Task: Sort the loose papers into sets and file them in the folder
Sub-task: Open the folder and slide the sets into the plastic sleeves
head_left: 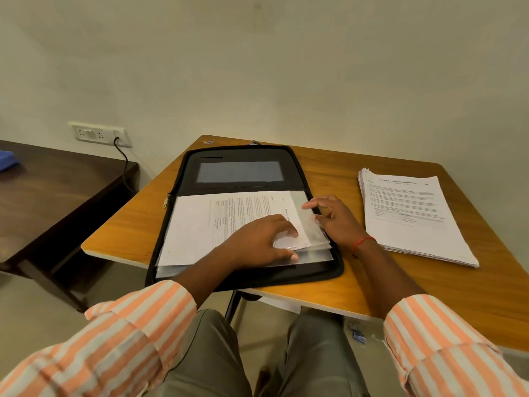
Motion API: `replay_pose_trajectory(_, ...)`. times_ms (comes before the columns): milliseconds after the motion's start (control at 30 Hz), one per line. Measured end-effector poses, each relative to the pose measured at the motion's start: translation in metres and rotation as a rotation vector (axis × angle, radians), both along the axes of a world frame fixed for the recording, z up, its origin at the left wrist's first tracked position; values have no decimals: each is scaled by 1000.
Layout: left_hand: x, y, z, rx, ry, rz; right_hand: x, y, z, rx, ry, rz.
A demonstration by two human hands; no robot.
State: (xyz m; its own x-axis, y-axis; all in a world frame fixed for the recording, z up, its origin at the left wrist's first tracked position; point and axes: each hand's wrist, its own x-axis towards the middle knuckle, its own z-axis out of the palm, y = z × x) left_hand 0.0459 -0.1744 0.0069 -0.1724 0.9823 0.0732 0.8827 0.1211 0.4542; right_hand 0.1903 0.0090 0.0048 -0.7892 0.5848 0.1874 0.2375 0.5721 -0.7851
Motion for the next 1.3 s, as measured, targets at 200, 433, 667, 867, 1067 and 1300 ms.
replay_pose_trajectory(200, -6, -6, 2, 50, -113, 61, 4, -4, 2, -56, 78, -39)
replay_pose_trajectory(433, 2, -26, 17, 131, 272, 94, -8, 0, 4, -174, 233, -104)
replay_pose_trajectory(667, -11, -35, 53, 366, 559, 239, -14, 5, 12, -208, 300, -143)
replay_pose_trajectory(867, -32, -4, 90, 428, 720, 275, -28, 12, 12, -58, 27, 55)
replay_pose_trajectory(1067, -67, 24, 109, 653, 806, 341, -90, 30, 22, -314, 279, -116)
replay_pose_trajectory(1300, -104, 5, 50, 678, 581, 664, -140, 47, 11, -294, 317, -246)
